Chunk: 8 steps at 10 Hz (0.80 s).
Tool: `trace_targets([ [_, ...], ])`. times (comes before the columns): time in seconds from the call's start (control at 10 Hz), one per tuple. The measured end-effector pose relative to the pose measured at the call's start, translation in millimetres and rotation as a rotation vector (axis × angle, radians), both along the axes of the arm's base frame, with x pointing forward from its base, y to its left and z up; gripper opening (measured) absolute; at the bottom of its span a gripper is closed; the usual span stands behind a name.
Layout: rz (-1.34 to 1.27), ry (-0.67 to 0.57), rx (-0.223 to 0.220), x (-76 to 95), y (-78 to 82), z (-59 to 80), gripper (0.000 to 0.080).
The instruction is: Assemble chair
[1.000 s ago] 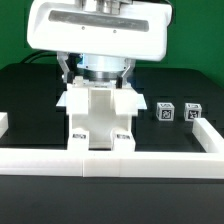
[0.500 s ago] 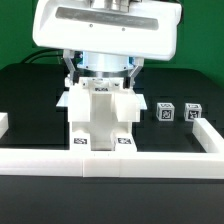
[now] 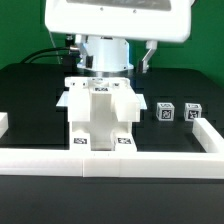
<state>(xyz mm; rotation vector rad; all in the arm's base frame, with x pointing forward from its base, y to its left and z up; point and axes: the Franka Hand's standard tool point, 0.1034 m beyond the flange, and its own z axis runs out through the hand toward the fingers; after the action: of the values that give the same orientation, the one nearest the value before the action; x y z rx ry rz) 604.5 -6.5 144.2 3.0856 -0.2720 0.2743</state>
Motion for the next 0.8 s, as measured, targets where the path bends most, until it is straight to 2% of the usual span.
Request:
trace_targets([
  [0.2, -0.109, -0.010, 0.048, -10.0, 31.0, 9.8, 0.0649],
  [0.4, -0.213, -0.004, 0.127, -19.7, 49.5, 6.8, 0.0649],
  [0.5, -0.241, 0.001, 0.155, -21.8, 55.6, 4.3, 0.0649],
  [0.8, -0.236, 0.001, 0.148, -21.5, 52.7, 4.3, 0.0649],
])
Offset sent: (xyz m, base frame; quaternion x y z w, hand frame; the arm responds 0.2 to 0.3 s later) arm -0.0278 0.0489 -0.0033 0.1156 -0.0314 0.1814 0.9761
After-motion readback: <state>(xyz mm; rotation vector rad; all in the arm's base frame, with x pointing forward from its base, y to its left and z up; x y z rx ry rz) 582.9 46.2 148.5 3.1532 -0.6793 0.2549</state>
